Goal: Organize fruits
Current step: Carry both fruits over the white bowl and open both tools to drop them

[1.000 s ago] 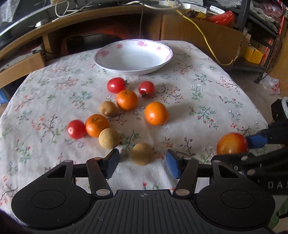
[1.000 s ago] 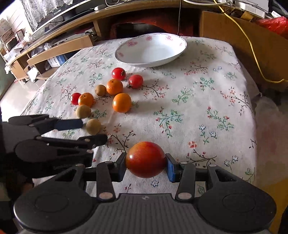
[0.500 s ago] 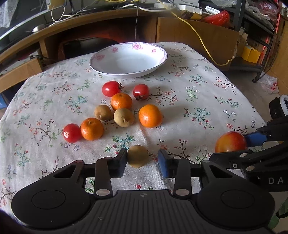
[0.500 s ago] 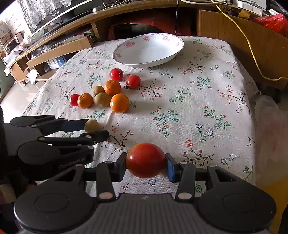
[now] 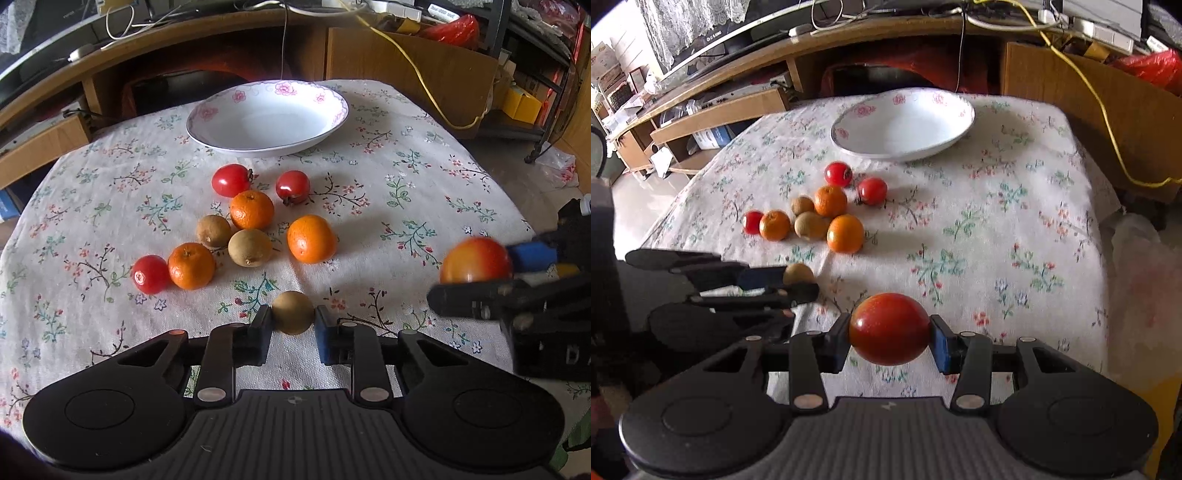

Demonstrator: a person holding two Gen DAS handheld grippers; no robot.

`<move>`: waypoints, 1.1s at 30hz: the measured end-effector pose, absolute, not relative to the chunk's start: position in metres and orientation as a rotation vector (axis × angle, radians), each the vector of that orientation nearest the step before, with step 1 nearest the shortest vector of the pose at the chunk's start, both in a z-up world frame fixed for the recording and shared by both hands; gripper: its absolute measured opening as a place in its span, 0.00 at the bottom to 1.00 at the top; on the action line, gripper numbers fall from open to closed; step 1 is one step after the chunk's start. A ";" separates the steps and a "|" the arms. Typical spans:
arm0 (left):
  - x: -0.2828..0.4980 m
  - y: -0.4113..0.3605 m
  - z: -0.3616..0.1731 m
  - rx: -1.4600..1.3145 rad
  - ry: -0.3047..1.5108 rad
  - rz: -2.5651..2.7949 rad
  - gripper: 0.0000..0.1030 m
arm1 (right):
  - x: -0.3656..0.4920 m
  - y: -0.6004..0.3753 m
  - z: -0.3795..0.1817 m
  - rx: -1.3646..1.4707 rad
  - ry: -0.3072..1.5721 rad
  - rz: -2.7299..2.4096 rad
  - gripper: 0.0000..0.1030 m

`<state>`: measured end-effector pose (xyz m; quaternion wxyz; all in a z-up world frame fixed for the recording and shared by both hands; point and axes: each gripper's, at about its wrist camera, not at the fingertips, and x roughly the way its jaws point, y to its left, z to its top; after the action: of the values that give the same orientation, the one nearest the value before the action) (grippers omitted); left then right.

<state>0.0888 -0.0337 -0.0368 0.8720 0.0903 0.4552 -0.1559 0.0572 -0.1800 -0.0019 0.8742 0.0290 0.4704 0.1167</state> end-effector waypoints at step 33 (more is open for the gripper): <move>0.240 -0.028 -0.006 0.046 0.886 -0.278 0.29 | 0.229 -0.179 0.017 0.077 0.873 0.228 0.42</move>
<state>0.2398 -0.0277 -0.0059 0.8939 0.0223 0.4272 -0.1340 0.2286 -0.1793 0.0167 0.8992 0.0374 0.4218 0.1102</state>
